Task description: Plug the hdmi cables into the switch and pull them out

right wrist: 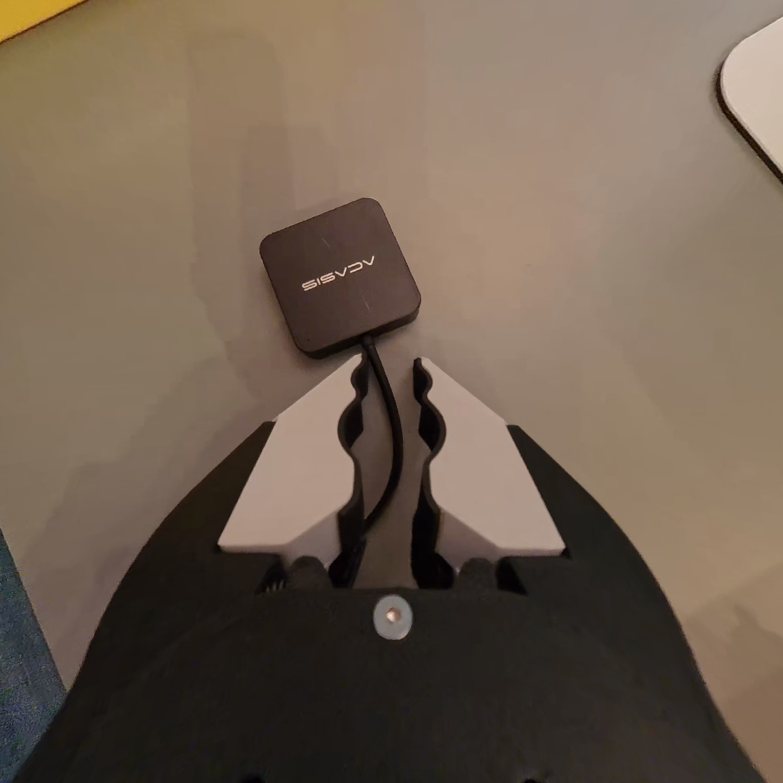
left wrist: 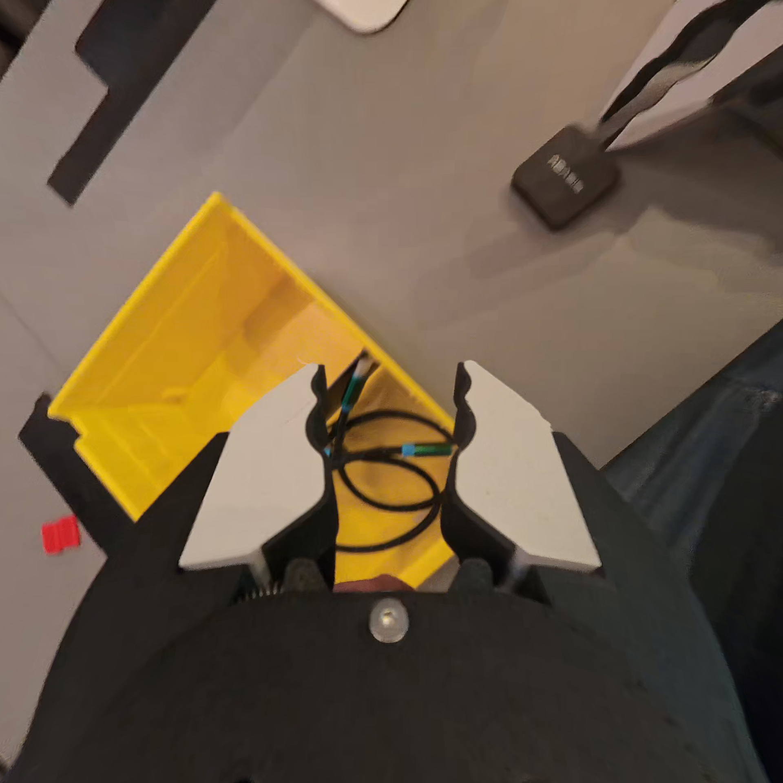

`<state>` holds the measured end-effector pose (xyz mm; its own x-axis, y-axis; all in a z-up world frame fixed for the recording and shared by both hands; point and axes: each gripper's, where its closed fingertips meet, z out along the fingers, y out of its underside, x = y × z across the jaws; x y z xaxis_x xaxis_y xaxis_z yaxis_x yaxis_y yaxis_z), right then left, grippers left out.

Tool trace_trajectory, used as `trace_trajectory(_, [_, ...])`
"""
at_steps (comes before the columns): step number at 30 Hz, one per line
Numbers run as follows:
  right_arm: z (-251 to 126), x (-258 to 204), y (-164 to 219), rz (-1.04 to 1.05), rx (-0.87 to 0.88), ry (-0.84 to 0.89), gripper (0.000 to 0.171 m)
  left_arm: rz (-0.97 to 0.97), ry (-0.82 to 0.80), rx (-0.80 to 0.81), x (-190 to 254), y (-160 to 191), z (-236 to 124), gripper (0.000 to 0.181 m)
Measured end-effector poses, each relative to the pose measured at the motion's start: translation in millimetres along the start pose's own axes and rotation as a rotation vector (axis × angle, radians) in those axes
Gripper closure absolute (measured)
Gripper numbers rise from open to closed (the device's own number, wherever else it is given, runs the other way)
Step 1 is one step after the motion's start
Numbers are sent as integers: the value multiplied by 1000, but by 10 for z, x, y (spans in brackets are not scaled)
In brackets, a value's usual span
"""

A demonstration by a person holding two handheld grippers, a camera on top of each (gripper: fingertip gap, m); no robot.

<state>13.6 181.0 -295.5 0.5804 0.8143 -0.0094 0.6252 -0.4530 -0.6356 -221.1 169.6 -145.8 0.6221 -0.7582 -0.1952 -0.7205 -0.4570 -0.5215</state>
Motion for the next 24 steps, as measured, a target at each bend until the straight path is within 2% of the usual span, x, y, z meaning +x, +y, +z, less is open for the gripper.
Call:
trace_trajectory(6, [-28,24,-27,-34,-6,47,151,33,-64,-114,-171,674,101,121])
trace_trajectory(11, [-15,-28,-50,-53,-6,48,150,158,-91,-171,-225,930,278,132])
trace_trajectory(16, [8,-65,-57,-74,-13,49,149,329,-161,-177,-274,999,432,151])
trace_trajectory(18, [18,-73,-53,-76,-15,47,149,365,-203,-163,-321,982,454,164])
trace_trajectory(24, [-13,-58,-74,-77,1,50,149,408,-270,-94,-376,961,426,171])
